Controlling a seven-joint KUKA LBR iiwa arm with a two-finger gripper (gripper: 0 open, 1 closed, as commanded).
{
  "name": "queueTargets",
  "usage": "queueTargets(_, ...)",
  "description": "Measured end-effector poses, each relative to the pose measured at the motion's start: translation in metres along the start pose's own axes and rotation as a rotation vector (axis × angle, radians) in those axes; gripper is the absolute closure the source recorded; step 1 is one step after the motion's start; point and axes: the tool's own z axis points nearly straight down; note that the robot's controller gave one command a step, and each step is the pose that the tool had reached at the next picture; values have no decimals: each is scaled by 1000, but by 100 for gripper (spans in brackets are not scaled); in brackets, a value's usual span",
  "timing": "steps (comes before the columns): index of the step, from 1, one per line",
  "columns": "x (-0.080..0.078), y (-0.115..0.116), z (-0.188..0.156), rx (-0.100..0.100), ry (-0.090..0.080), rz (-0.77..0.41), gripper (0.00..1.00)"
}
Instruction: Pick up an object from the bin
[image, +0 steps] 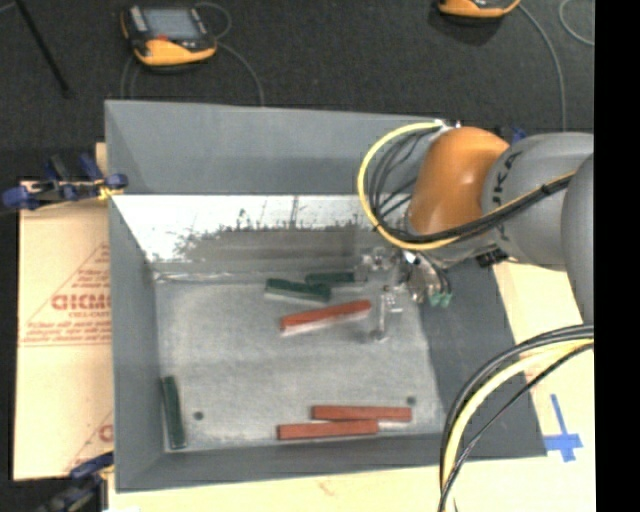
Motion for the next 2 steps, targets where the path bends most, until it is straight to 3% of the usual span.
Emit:
queueTargets(1,23,25,7,0,1,184,100)
queueTargets(2,23,24,7,1,0,181,0)
